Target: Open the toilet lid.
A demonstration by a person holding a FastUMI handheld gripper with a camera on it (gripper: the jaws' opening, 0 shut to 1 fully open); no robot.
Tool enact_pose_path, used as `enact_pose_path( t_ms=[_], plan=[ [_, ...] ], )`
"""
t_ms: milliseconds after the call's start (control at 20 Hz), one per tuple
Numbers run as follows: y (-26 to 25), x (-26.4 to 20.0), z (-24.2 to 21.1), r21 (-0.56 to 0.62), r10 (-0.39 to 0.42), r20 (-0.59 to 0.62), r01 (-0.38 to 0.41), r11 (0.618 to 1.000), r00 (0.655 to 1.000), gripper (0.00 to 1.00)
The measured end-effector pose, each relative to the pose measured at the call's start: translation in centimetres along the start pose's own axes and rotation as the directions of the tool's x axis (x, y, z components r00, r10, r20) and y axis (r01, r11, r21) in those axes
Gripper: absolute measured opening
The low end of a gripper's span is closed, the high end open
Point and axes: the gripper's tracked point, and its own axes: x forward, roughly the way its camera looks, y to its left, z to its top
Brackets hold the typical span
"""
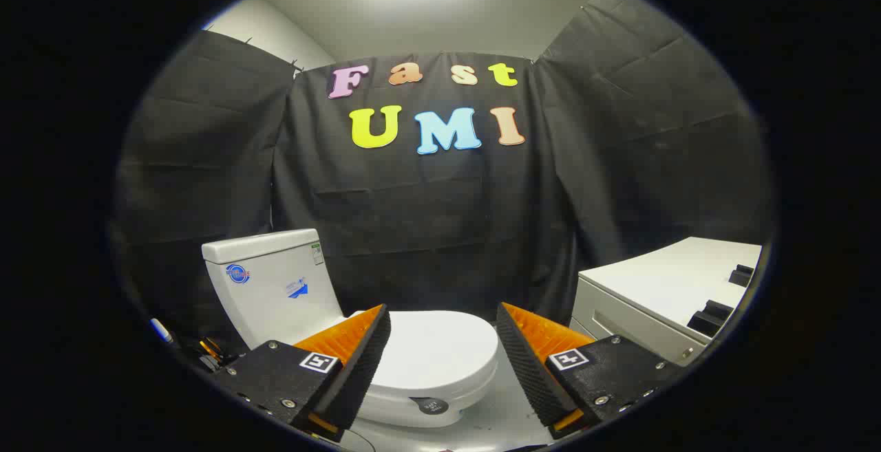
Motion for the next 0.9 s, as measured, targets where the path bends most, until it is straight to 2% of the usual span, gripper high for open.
enact_pose_path(
  t_ms=[900],
  plan=[
    [0.37, 0.01, -0.7, -0.012, 0.016, -0.018, -0.016, 1.0, 1.0, 0.95]
  ],
)
